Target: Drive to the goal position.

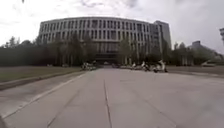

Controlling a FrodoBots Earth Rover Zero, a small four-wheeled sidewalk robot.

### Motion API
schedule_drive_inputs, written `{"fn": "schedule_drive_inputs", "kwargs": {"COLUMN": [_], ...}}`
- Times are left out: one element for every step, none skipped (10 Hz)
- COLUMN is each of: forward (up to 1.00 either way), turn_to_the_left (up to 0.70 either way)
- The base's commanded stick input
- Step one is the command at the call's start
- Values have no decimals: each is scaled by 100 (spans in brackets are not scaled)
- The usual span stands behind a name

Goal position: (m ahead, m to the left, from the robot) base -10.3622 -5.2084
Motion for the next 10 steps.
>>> {"fn": "schedule_drive_inputs", "kwargs": {"forward": [70,70,70,70,70,70,70,70,70,70], "turn_to_the_left": [-1,-1,-1,-1,-1,-1,-3,-34,-34,-34]}}
